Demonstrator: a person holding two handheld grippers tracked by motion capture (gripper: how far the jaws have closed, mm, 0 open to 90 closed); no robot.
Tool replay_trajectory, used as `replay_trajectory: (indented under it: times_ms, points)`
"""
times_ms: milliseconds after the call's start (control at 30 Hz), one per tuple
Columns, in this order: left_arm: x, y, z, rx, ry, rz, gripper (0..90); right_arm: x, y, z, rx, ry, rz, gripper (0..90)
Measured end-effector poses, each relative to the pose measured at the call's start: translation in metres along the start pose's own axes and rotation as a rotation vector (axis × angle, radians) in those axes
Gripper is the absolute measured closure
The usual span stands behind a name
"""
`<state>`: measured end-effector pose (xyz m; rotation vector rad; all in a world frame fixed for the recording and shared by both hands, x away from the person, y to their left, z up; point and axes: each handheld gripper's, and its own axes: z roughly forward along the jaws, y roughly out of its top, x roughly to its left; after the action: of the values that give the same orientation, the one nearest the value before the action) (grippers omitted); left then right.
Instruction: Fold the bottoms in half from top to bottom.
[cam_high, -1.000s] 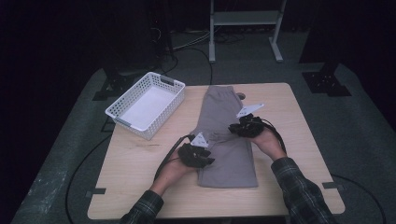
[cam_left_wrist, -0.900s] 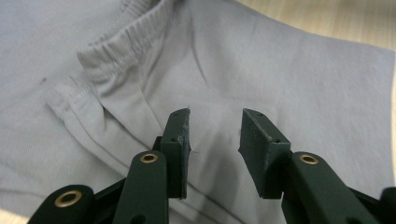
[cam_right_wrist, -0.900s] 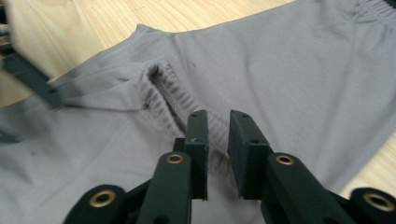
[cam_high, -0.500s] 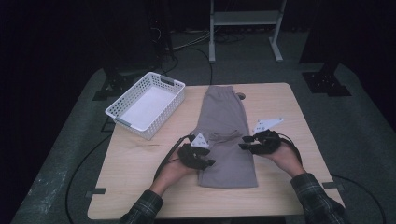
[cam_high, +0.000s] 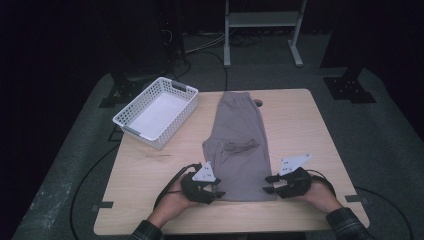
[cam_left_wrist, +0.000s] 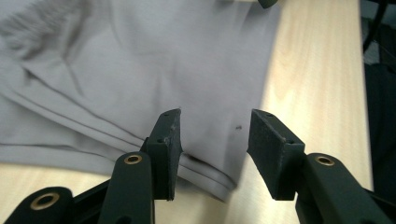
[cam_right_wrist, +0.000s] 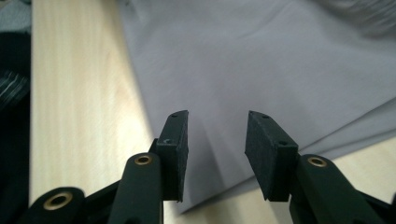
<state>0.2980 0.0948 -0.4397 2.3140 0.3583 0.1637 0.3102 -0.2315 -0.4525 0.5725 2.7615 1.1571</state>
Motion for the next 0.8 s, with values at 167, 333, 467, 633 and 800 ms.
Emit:
replay_trajectory:
  times_ms: [167, 333, 467, 633, 800]
  points:
    - [-0.008, -0.009, 0.005, 0.035, -0.024, 0.017, 54.0, 0.009, -0.009, -0.001, 0.028, 0.023, -0.005, 57.9]
    - [-0.011, -0.014, 0.009, 0.074, -0.033, 0.031, 54.0, 0.016, -0.015, -0.001, 0.046, 0.036, -0.018, 56.9]
    - [-0.012, -0.016, 0.014, 0.107, -0.034, 0.053, 54.0, 0.018, -0.016, 0.005, 0.076, 0.030, -0.048, 54.8]
    - [-0.016, -0.014, 0.017, 0.135, -0.006, 0.086, 54.8, 0.018, -0.016, 0.007, 0.084, 0.018, -0.064, 56.4]
    - [-0.011, -0.013, 0.017, 0.143, 0.015, 0.065, 67.7, 0.019, -0.018, 0.006, 0.082, -0.033, -0.089, 69.7]
